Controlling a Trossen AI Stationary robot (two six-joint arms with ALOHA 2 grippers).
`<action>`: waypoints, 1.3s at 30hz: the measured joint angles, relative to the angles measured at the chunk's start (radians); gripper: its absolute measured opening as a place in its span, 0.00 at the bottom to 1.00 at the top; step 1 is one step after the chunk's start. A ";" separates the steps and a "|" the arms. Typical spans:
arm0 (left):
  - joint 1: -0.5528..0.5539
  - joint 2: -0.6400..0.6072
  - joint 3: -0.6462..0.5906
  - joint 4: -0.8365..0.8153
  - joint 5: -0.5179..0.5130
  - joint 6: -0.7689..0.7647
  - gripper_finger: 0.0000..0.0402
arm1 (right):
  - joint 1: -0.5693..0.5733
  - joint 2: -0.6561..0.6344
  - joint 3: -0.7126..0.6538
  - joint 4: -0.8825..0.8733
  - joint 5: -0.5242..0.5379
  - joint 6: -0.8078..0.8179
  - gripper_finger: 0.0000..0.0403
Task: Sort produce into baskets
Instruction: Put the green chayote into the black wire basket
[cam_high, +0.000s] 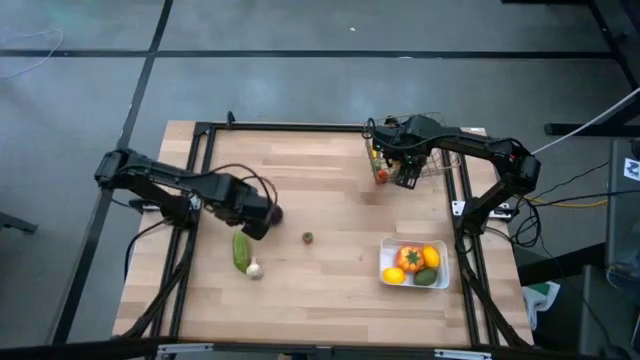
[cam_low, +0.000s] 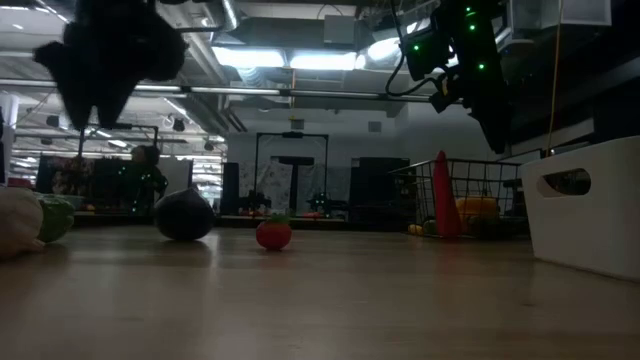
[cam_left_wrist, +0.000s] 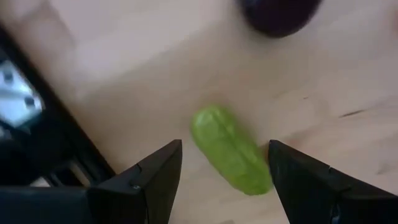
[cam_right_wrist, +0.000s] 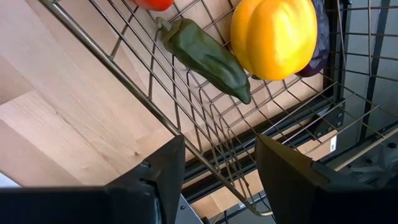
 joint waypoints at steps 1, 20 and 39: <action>-0.020 0.000 -0.010 0.002 0.000 -0.051 0.58 | 0.000 0.000 0.000 0.000 0.000 0.000 0.48; -0.232 0.001 -0.263 0.287 0.017 -0.569 0.58 | 0.000 0.000 0.000 0.000 -0.001 0.001 0.48; -0.230 -0.002 -0.402 0.461 -0.028 -0.546 0.58 | 0.000 -0.001 0.000 0.001 0.000 0.001 0.48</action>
